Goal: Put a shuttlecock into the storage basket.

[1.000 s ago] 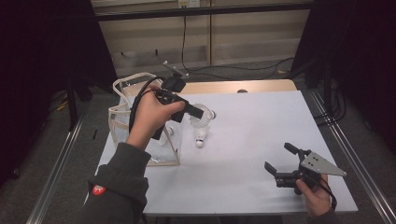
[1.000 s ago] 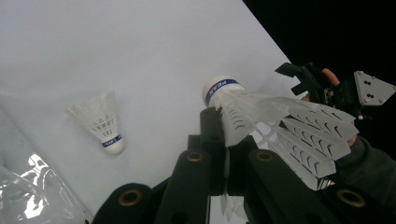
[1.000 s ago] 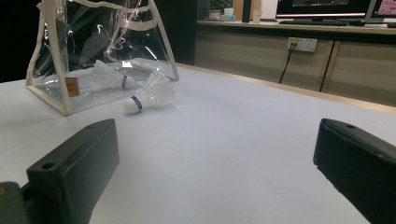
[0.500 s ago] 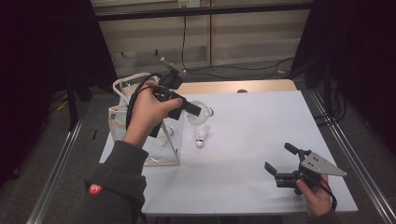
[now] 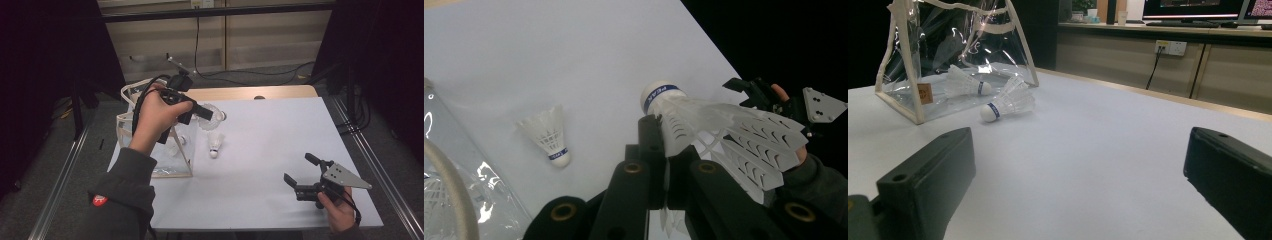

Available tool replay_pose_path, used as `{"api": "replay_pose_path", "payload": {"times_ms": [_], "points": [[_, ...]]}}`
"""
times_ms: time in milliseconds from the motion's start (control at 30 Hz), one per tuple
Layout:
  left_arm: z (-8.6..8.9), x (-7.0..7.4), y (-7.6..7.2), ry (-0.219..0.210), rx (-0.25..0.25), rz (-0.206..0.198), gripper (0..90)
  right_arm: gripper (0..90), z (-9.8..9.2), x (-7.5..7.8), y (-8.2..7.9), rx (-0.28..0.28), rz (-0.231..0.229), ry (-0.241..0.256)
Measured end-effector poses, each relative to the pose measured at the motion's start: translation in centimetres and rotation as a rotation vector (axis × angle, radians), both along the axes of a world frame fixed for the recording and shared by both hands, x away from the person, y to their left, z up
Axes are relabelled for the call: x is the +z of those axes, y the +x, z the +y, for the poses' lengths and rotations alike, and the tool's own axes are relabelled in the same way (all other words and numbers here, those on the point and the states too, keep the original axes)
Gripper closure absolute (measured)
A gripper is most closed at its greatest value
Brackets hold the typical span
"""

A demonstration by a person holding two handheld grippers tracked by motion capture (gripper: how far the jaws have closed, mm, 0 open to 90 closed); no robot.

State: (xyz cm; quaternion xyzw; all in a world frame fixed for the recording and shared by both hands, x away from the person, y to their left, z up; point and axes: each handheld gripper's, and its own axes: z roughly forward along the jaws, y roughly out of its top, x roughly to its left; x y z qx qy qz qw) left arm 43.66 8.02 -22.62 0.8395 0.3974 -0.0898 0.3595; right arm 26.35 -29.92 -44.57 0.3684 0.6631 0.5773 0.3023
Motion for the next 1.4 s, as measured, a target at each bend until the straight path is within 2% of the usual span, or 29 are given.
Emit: {"api": "replay_pose_path", "payload": {"times_ms": [200, 233, 400, 533, 667, 700, 733, 800, 1067, 1200, 1233, 1300, 1367, 1400], "points": [[0.2, 0.2, 0.1, -0.005, 0.004, 0.004, 89.9, 0.2, 0.0, 0.0, 0.0, 0.001, 0.002, 0.000], [0.2, 0.2, 0.0, -0.016, 0.027, 0.008, 89.9, 0.1, 0.0, 0.0, 0.0, 0.001, 0.001, 0.000], [0.5, 0.5, 0.2, -0.002, 0.012, 0.000, 89.9, 0.2, 0.0, 0.0, 0.0, 0.000, 0.001, -0.001], [0.5, 0.7, 0.2, -0.014, 0.030, -0.001, 89.9, 0.1, 0.0, 0.0, 0.0, 0.000, 0.002, -0.003], [0.8, 0.9, 0.4, -0.007, 0.026, -0.009, 89.9, 0.2, 0.0, 0.0, 0.0, 0.000, 0.001, -0.004], [0.7, 1.0, 0.3, -0.017, 0.039, -0.007, 89.9, 0.1, 0.0, 0.0, 0.0, 0.000, 0.002, -0.003], [0.9, 1.0, 0.4, -0.006, 0.029, -0.012, 89.9, 0.1, 0.0, 0.0, 0.0, 0.000, 0.003, -0.001], [0.9, 1.1, 0.4, -0.017, 0.045, -0.009, 89.9, 0.2, 0.0, 0.0, 0.0, 0.000, 0.001, -0.002], [1.2, 1.4, 0.7, -0.002, 0.038, -0.015, 89.9, 0.2, 0.0, 0.0, 0.0, 0.003, 0.002, -0.002], [1.3, 1.5, 0.8, -0.007, 0.052, -0.018, 89.9, 0.1, 0.0, 0.0, 0.0, 0.000, 0.001, -0.005], [1.3, 1.5, 0.7, -0.018, 0.075, -0.012, 89.9, 0.1, 0.0, 0.0, 0.0, 0.000, 0.002, -0.002], [1.5, 1.6, 0.9, -0.008, 0.059, -0.018, 89.9, 0.2, 0.0, 0.0, 0.0, 0.000, 0.001, -0.003], [1.5, 1.6, 0.8, -0.015, 0.076, -0.015, 89.9, 0.1, 0.1, 0.0, 0.0, 0.000, 0.001, -0.003], [1.7, 1.7, 0.9, -0.008, 0.062, -0.017, 89.9, 0.2, 0.1, 0.0, 0.0, 0.000, 0.001, -0.003]]}}
